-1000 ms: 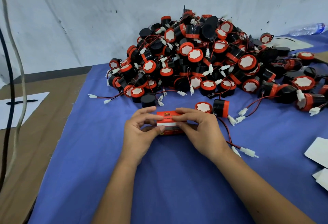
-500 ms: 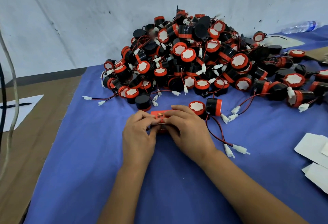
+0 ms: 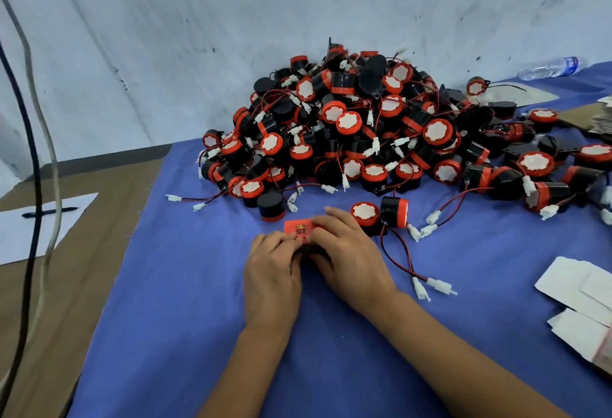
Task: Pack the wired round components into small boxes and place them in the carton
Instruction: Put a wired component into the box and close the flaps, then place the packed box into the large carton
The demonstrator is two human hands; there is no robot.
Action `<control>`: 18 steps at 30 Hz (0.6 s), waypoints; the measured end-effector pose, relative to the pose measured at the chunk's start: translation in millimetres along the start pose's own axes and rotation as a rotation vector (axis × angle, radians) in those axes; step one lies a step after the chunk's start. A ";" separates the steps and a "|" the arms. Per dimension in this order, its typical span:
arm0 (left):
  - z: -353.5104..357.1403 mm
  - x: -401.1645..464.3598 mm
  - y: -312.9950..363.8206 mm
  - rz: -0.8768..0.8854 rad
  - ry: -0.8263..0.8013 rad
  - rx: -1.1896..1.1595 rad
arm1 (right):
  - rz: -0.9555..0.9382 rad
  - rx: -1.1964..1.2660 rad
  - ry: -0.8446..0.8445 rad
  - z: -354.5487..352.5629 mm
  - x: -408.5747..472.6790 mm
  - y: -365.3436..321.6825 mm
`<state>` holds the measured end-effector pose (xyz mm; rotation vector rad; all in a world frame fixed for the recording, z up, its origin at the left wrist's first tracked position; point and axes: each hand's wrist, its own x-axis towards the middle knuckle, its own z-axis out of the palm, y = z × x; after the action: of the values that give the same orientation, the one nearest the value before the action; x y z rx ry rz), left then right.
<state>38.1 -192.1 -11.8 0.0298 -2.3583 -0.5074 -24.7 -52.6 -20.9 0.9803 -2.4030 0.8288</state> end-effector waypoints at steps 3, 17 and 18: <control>3.5 2.5 -1.1 -0.044 0.014 -0.009 | 0.049 0.034 -0.100 6.3 4.7 4.4; -9.5 33.4 198.1 0.026 0.025 -0.744 | 0.254 -0.175 0.478 -188.6 -56.6 20.2; -8.6 39.2 231.8 0.119 0.005 -0.796 | 0.286 -0.195 0.558 -226.6 -68.5 23.5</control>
<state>42.1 12.3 104.4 -0.4674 -1.9822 -1.3337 37.3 143.5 98.6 0.2768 -2.0963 0.8121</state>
